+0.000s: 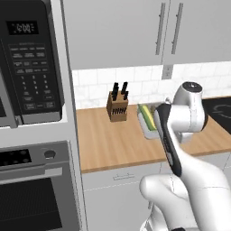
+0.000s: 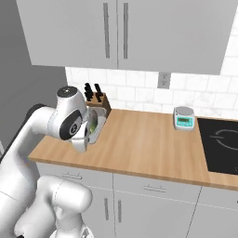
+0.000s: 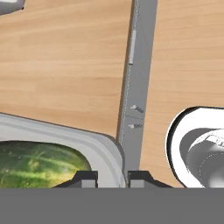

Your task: Take the meat container that has the chicken drumstick and place it on the second highest rack of the freezer. Then take the vegetable container that has the cucumber and corn and place it on the highest rack of the freezer.

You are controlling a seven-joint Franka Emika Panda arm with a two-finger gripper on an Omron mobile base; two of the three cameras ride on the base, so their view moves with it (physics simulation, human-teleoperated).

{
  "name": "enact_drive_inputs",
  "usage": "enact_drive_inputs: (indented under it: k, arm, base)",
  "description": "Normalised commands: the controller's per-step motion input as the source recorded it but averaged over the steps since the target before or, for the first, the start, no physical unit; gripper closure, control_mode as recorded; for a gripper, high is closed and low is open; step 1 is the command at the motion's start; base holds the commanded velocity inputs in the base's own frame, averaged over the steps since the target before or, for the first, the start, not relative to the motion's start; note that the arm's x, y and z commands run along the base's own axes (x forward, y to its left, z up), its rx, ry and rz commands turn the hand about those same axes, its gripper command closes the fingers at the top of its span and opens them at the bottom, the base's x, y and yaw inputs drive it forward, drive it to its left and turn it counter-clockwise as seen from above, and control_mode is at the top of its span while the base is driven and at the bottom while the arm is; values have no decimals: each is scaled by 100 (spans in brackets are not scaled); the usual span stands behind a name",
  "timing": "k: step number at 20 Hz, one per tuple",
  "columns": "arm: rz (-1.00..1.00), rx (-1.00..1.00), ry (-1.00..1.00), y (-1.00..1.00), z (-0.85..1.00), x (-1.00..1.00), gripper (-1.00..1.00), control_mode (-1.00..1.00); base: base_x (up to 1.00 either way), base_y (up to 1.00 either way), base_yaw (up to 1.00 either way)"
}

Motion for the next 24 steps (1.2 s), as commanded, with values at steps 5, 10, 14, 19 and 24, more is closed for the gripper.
enact_drive_inputs:
  k: [5,10,14,19,24]
  arm:
    - [0,-1,0,20,33,-34,100,-100]
    - [0,0,0,9,36,0,100,-100]
    - [0,1,0,-14,16,0,100,-100]
    - [0,1,2,-12,0,-9,100,-100]
    - [0,0,0,0,0,-7,100,100]
  base:
    - [0,0,0]
    - [0,0,0]
    - [0,0,0]
    - [0,0,0]
    - [-20,0,0]
